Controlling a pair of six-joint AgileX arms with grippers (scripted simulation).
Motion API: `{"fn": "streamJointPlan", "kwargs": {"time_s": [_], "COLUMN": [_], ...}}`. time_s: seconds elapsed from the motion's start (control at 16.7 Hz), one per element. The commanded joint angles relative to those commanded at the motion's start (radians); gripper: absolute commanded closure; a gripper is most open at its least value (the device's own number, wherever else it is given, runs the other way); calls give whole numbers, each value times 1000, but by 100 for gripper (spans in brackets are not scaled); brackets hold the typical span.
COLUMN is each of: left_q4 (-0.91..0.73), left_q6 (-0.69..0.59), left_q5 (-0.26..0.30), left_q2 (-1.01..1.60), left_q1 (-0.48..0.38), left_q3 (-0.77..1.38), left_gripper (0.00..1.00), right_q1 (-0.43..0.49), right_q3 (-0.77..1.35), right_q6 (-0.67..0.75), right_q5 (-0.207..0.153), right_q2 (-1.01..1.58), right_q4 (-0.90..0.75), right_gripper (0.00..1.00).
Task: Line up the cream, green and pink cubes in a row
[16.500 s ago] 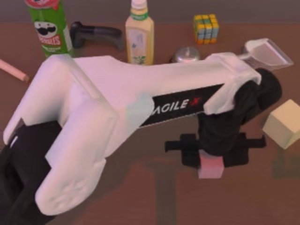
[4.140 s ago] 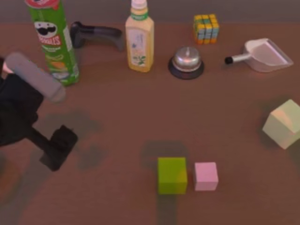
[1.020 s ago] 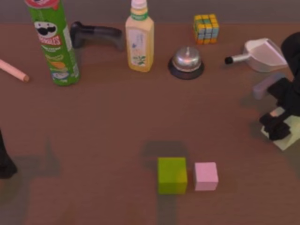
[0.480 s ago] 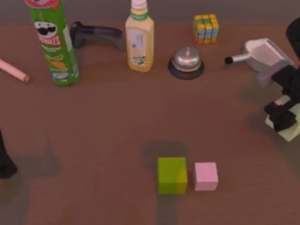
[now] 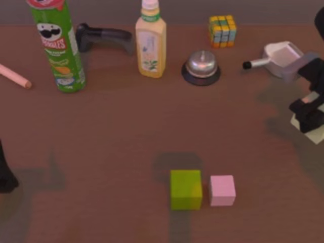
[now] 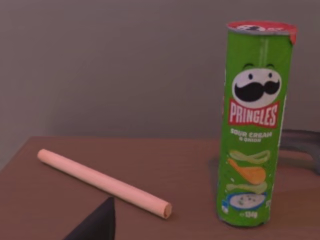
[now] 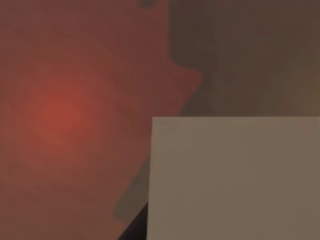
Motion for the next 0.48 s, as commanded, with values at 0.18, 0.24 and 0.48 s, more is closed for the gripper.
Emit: {"fn": "streamJointPlan", "kwargs": {"time_s": [0.18,0.24,0.48], "left_q4": [0,0,0], "left_q6": [0,0,0], "left_q5": [0,0,0], "left_q2": [0,0,0], "left_q1": [0,0,0], "left_q3": [0,0,0], "left_gripper": [0,0,0], "right_q1": [45,72,225], "right_q3": [41,66,199], "right_q6": [65,107,363], "right_q5": [1,1,3], "right_q2": [24,39,121], "right_q4": [-17,-29,-93], "right_gripper": [100,100,100]}}
